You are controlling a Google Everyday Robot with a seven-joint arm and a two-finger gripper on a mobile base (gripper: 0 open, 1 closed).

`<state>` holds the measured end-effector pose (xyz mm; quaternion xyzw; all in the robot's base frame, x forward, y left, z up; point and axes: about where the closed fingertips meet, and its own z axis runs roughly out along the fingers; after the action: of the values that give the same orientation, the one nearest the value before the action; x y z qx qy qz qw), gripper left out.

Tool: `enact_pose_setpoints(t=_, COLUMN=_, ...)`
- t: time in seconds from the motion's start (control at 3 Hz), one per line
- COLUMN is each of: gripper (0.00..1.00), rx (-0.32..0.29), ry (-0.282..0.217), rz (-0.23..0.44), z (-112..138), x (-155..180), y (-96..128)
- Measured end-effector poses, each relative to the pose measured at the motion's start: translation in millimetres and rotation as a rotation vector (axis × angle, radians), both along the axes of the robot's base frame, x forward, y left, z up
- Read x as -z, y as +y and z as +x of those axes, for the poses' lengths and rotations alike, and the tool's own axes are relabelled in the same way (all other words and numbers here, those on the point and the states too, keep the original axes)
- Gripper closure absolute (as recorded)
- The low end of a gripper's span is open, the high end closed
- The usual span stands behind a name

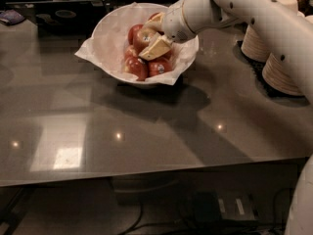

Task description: Pick apple from white bowl

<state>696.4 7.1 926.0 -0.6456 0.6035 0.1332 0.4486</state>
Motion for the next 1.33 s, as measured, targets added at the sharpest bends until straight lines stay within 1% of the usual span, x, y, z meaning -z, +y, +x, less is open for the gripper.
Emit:
enact_pose_setpoints(t=0.33, gripper=1.0, rx=-0.044, ry=-0.014, rz=0.071, z=2.2, x=-9.7, y=7.4)
enact_pose_setpoints(t=0.67, gripper=1.0, rx=-0.113, ry=-0.039, rz=0.221, z=2.5, x=-35.4, y=12.1)
enact_pose_setpoints(t=1.0, gripper=1.0, rx=-0.157, ry=-0.086, rz=0.334, z=-2.6, x=-74.9, y=7.8)
enact_pose_setpoints(t=1.33, gripper=1.0, rx=-0.168, ry=-0.123, rz=0.384, z=-9.4, x=-101.4, y=0.5)
